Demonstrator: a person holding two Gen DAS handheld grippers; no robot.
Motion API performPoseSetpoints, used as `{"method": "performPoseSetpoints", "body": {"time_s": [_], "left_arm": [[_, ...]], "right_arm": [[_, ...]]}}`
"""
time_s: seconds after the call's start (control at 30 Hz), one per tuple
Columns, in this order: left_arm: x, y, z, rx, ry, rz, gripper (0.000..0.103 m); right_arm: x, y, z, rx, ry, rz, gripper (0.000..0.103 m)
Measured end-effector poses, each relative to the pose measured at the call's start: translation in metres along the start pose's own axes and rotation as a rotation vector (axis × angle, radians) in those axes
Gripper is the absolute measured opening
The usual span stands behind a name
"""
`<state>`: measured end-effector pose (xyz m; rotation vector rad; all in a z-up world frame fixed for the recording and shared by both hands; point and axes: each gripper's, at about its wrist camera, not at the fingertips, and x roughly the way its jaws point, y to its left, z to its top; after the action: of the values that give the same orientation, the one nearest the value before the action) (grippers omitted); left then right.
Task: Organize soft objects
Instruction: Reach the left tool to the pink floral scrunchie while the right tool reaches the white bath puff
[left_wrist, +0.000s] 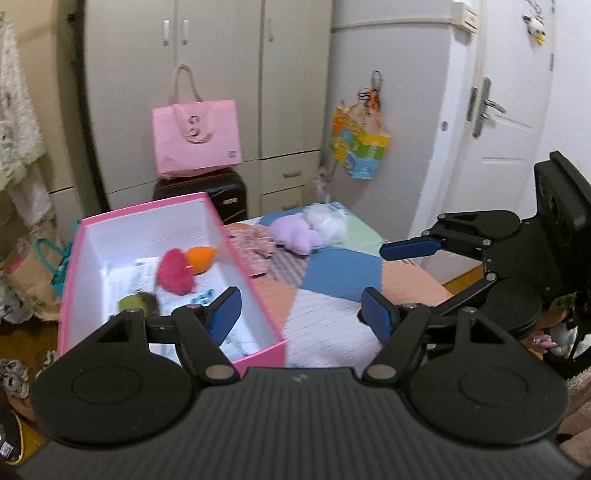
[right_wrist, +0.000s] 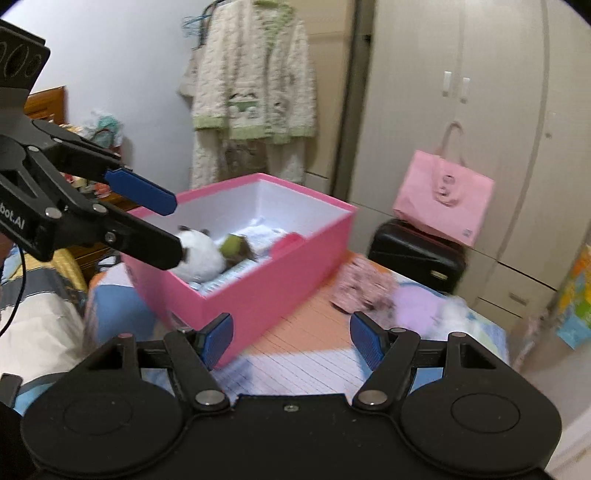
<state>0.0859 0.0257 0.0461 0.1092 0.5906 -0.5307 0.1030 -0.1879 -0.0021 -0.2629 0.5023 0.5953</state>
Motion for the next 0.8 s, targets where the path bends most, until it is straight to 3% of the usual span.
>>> {"method": "performPoseSetpoints", "body": {"time_s": [0.17, 0.43, 0.8], "left_arm": [[0.020, -0.018, 0.005, 0.007, -0.001, -0.041, 0.071], [0.061, -0.042, 0.015, 0.028, 0.000, -0.010, 0.071], [0.122, -0.066, 0.020, 0.031, -0.019, 0.187, 0.071]], "right_arm": [[-0.018, -0.029, -0.018, 0.040, -0.026, -0.064, 0.075], [-0.022, -0.069, -0.042, 0.094, -0.065, -0.142, 0.076], [-0.002, -0.134, -0.066, 0.233, -0.143, -0.195, 0.076]]}}
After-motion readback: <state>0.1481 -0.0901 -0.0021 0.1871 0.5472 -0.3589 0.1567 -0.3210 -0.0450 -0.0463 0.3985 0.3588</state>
